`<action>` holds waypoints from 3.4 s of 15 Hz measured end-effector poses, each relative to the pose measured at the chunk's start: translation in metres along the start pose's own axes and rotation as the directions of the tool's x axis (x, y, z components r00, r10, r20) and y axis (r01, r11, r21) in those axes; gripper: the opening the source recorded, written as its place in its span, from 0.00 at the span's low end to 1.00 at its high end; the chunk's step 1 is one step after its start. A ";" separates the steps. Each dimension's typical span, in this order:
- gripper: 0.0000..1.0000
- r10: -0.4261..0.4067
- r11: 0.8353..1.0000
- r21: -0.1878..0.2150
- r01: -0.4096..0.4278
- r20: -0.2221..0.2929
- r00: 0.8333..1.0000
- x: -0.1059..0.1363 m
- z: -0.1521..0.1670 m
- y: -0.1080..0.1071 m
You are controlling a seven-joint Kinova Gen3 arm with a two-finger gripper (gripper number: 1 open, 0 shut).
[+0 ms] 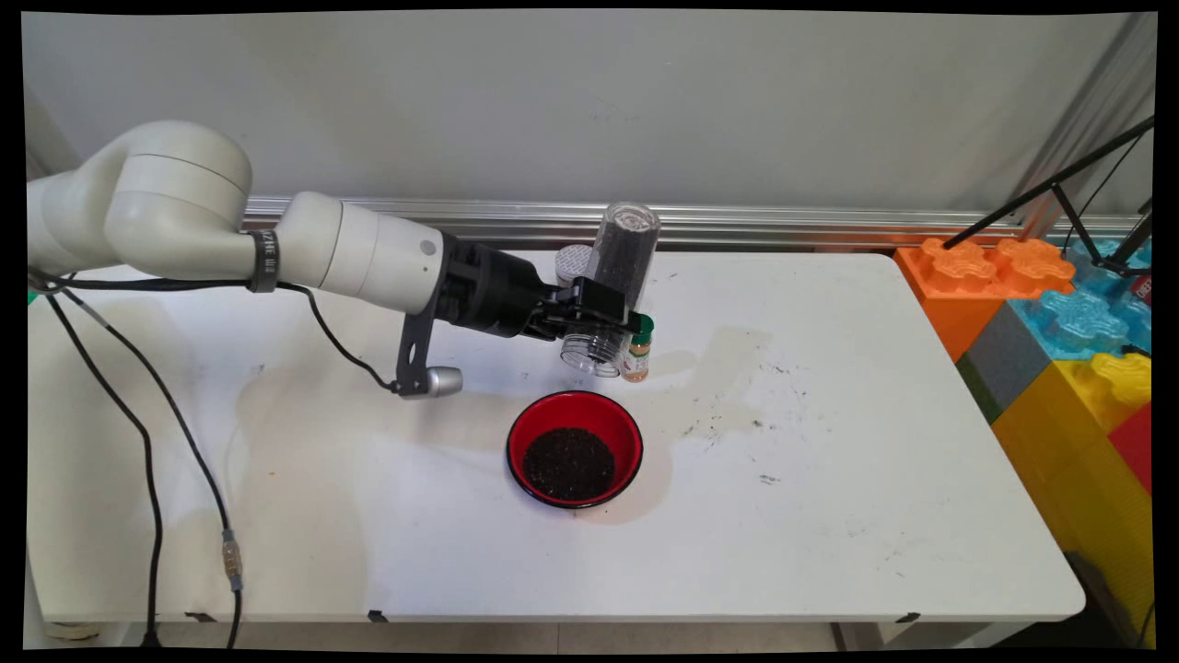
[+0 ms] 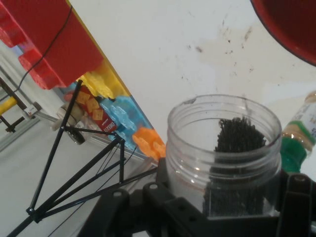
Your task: Pour the black seasoning powder in the red bowl
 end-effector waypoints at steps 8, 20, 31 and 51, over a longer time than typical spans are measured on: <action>0.00 0.064 0.998 0.020 -0.064 0.002 0.998 0.000 -0.007 -0.001; 0.00 0.131 0.990 0.054 -0.130 -0.006 0.991 0.003 -0.011 -0.004; 0.00 0.193 0.978 0.084 -0.191 -0.018 0.981 0.005 -0.011 -0.006; 0.00 0.201 0.977 0.076 -0.200 -0.011 0.979 0.001 -0.005 0.003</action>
